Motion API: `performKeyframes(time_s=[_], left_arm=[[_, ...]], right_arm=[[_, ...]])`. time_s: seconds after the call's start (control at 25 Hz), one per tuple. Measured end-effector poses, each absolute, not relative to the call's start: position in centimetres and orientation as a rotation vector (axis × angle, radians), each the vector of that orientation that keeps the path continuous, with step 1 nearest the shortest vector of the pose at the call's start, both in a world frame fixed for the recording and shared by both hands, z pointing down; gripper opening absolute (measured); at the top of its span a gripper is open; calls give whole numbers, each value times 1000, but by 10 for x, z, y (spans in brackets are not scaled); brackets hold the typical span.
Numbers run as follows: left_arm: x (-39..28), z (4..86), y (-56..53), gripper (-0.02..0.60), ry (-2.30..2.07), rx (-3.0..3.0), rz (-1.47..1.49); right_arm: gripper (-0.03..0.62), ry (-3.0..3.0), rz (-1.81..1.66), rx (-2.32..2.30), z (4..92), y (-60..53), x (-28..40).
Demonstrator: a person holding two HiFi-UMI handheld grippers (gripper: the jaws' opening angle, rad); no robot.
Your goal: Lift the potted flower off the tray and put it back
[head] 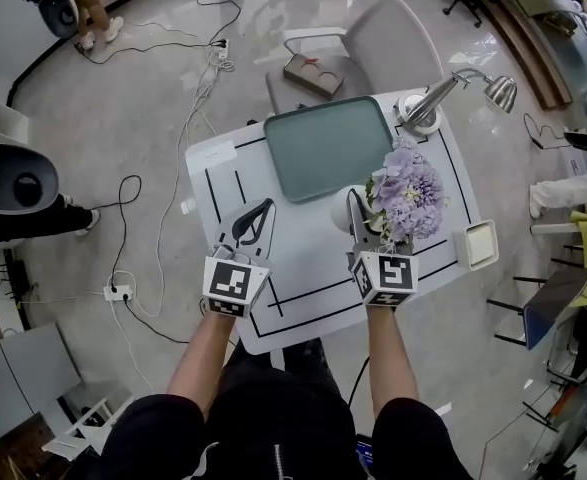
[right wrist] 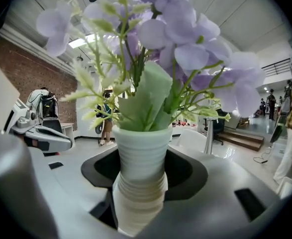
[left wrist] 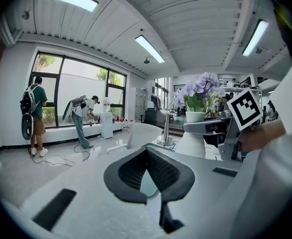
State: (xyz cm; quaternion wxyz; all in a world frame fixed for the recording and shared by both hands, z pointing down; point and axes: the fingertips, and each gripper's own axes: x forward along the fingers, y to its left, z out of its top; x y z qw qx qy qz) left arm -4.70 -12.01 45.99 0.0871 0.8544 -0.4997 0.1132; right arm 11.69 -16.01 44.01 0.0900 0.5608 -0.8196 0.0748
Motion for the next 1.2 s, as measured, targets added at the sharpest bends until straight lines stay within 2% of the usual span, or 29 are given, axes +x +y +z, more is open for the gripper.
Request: performKeyframes(time_s=[0.52, 0.92, 1.2], left_arm=[[-119, 500, -145, 5, -1608, 2391, 401], [-152, 518, -154, 5, -1668, 2279, 447], [-151, 525, -150, 5, -1650, 2285, 430]], right_arm=[[245, -2471, 147, 1652, 474, -267, 76], [245, -2468, 117, 1639, 506, -319, 61], [245, -2445, 131, 1650, 517, -321, 64]])
